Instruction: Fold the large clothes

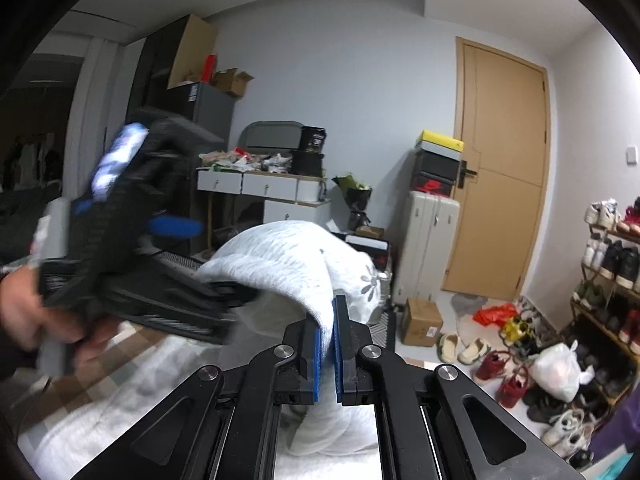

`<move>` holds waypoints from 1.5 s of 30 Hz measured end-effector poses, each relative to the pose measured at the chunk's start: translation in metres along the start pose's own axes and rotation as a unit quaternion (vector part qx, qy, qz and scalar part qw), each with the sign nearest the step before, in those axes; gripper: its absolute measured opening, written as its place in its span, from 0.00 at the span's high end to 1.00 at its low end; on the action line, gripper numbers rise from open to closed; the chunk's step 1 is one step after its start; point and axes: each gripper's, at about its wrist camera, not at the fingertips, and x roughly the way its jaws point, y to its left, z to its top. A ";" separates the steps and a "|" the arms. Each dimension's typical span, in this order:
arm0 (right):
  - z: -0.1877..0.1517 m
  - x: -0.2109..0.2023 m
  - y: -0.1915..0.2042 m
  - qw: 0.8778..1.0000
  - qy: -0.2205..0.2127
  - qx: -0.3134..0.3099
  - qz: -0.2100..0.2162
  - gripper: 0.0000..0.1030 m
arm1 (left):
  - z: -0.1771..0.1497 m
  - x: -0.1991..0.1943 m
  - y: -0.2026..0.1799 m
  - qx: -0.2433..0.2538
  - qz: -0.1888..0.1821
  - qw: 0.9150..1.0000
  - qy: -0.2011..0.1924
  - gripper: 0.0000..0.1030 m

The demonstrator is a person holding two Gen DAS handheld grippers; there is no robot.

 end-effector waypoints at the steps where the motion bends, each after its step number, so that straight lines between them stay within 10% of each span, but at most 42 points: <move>1: -0.003 0.000 0.001 1.000 0.001 0.001 0.002 0.96 | 0.001 0.006 0.000 0.008 -0.007 1.000 0.020 0.89; 10: -0.005 0.006 -0.005 0.999 0.015 0.032 0.001 0.96 | 0.015 -0.056 0.011 -0.039 0.053 0.998 0.008 0.95; 22: -0.060 -0.058 -0.016 0.969 0.033 0.236 0.070 0.90 | -0.116 -0.149 -0.071 -0.063 -0.112 0.992 -0.009 0.96; 28: -0.135 -0.065 -0.009 0.944 0.140 0.292 0.062 0.88 | -0.167 -0.106 -0.085 -0.112 -0.254 0.953 0.120 0.93; 31: -0.161 -0.049 -0.003 0.929 0.217 0.294 0.056 0.86 | -0.183 -0.088 -0.092 -0.110 -0.284 0.937 0.171 0.92; 39: -0.157 -0.047 0.018 0.940 0.268 0.210 0.029 0.84 | -0.190 -0.101 -0.104 -0.053 -0.285 0.945 0.155 0.91; 41: -0.149 -0.049 0.021 0.945 0.256 0.202 0.021 0.82 | -0.187 -0.094 -0.095 -0.083 -0.336 0.927 0.145 0.73; 43: -0.148 -0.050 0.023 0.947 0.250 0.199 0.014 0.72 | -0.186 -0.099 -0.085 -0.139 -0.410 0.892 0.132 0.26; 45: -0.140 -0.049 0.024 0.947 0.246 0.207 0.009 0.71 | -0.180 -0.104 -0.081 -0.154 -0.426 0.884 0.112 0.24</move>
